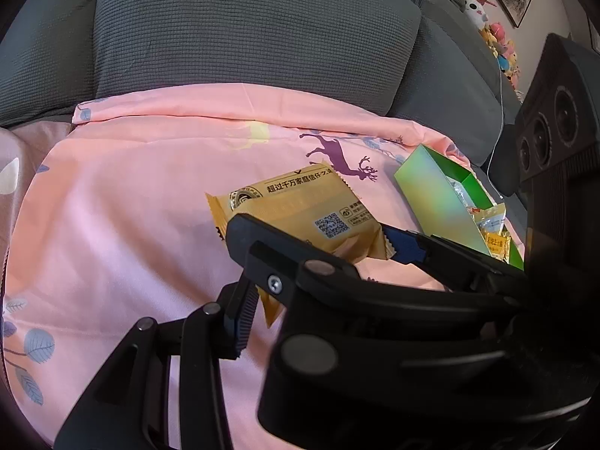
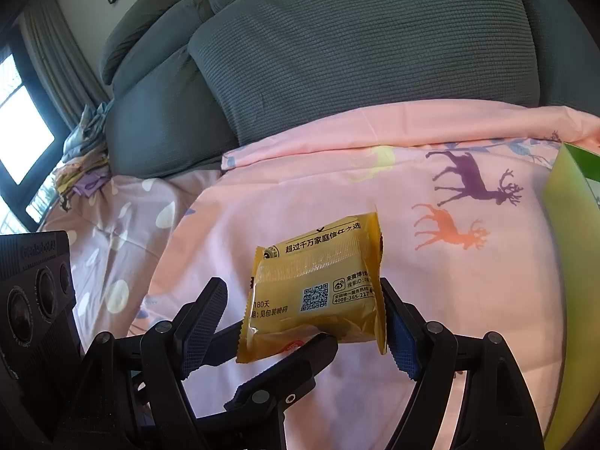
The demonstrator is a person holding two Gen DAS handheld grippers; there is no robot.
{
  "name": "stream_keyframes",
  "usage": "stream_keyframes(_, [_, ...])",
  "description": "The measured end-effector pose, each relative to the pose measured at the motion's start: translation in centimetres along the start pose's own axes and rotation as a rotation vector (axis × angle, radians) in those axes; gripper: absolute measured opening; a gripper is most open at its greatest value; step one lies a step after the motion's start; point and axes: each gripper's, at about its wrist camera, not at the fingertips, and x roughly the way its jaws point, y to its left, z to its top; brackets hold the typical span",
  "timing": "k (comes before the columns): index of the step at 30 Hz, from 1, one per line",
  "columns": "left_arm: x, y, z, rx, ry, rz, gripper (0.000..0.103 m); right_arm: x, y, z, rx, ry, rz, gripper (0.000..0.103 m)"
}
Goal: Organize snacks
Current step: 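Carry the gold cake packet with the right gripper into the box, release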
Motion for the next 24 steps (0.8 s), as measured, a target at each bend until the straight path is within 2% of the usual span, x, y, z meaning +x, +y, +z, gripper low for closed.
stream_keyframes(15, [-1.7,-0.7,0.8,0.001,-0.065,0.02,0.037,-1.4,0.6,0.8,-0.04,-0.032,0.018,0.081])
stream_keyframes(20, [-2.3,-2.2,1.2,0.031,-0.093,0.034,0.037,-2.7,0.5,1.2,-0.075,-0.046,0.011,0.081])
stream_keyframes(24, [-2.5,-3.6,1.7,0.033,-0.1,0.014,0.037,-4.4,-0.4,1.7,-0.052,-0.076,0.008,0.081])
